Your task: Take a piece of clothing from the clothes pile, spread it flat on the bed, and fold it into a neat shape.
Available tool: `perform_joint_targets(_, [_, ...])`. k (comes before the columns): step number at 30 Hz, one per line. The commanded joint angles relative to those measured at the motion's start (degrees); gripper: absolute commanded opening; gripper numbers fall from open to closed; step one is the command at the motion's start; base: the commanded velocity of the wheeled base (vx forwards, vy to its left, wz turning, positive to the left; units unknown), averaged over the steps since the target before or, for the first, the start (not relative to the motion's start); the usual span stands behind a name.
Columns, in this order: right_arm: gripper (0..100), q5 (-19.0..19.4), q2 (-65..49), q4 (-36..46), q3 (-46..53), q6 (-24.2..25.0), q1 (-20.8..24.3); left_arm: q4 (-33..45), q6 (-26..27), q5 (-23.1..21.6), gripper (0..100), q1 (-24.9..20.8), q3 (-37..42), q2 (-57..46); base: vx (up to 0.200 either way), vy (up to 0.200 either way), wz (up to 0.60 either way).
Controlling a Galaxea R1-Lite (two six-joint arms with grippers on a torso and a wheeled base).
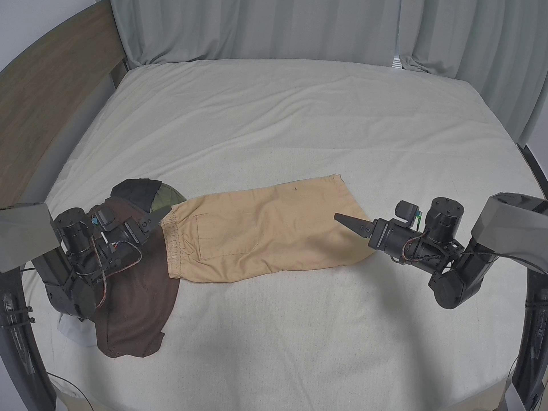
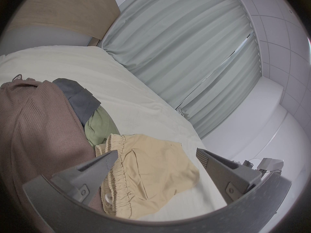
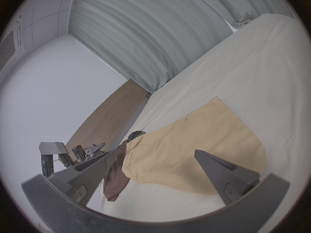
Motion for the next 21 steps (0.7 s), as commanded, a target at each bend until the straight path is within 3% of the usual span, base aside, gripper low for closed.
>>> perform_joint_targets(1, [100, 0.0, -0.5, 0.2, 1.5, 0.0, -0.2, 0.0, 0.2, -0.8, 100, -0.1, 1.6, -2.5, 0.000, 0.000, 0.00])
perform_joint_targets(6, [100, 0.0, 0.0, 0.6, 1.8, 0.0, -0.3, 0.0, 1.5, -0.3, 100, -2.4, 2.8, -3.0, 0.000, 0.000, 0.00])
perform_joint_targets(13, [100, 0.0, 0.9, 1.0, 2.0, 0.0, -0.3, 0.0, 8.4, 0.0, 100, -2.8, 3.9, -2.5, 0.000, 0.000, 0.00])
perform_joint_targets(21, [100, -0.1, 3.5, 2.4, 2.5, -0.1, 0.1, 0.0, 15.7, 3.4, 100, -3.0, 4.4, -1.9, 0.000, 0.000, 0.00])
